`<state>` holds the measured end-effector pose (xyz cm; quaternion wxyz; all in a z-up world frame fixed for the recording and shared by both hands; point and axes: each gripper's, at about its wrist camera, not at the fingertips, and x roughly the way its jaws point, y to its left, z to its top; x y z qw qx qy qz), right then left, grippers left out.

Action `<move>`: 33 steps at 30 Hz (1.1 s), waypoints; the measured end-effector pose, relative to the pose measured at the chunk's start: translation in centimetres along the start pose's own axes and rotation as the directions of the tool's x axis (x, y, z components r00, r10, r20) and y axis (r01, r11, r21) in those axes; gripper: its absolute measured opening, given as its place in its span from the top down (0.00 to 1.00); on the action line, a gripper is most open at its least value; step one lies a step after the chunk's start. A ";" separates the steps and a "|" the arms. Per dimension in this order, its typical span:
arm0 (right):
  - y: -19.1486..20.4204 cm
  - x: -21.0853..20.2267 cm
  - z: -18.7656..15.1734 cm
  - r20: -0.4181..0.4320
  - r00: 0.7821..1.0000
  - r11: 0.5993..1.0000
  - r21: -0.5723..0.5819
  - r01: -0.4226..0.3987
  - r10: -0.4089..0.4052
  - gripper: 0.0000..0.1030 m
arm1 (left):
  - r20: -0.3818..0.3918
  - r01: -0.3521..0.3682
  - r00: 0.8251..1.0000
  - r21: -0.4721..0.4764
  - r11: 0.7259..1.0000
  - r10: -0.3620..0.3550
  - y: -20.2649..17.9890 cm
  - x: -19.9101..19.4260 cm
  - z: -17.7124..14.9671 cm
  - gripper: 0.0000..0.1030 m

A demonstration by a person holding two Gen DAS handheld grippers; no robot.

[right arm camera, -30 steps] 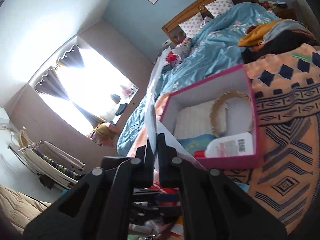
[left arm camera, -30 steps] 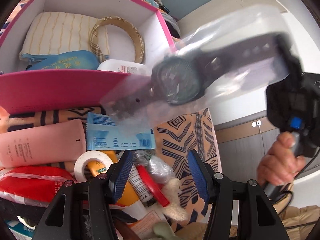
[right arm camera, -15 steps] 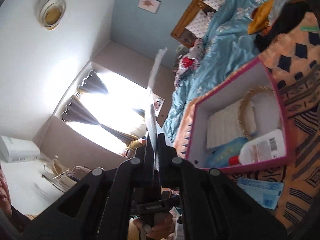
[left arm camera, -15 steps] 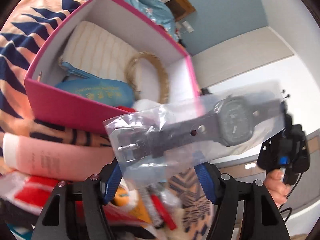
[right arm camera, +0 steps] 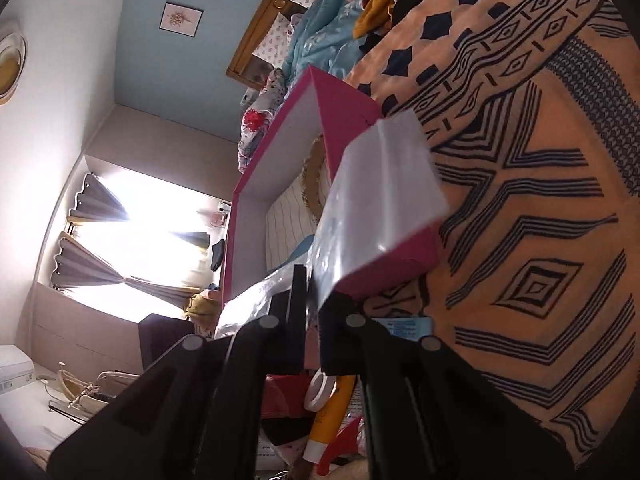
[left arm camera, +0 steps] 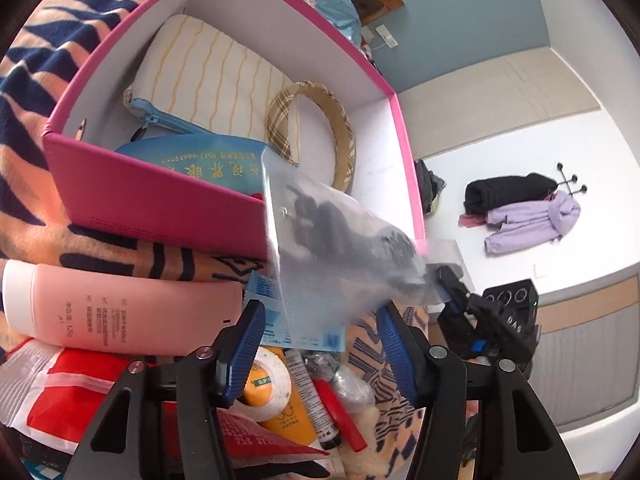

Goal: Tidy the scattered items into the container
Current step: 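Carry the watch bag with the right gripper over the pink box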

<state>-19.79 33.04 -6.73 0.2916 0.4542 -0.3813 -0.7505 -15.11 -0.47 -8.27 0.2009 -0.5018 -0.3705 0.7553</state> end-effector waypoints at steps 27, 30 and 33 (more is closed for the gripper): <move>8.2 1.7 -0.8 -0.050 0.995 0.946 -0.315 0.071 -0.092 0.93 | 0.122 -0.237 0.968 0.146 0.961 0.220 -4.1 -6.4 3.8 0.76; 8.8 3.0 -0.6 -0.058 0.992 0.936 -0.341 0.085 -0.112 0.93 | 0.120 -0.272 0.959 0.155 0.950 0.255 -3.8 -6.2 4.5 0.76; 8.9 4.0 -0.3 -0.066 0.990 0.933 -0.348 0.095 -0.125 0.93 | 0.117 -0.293 0.954 0.159 0.943 0.277 -3.6 -6.0 5.1 0.76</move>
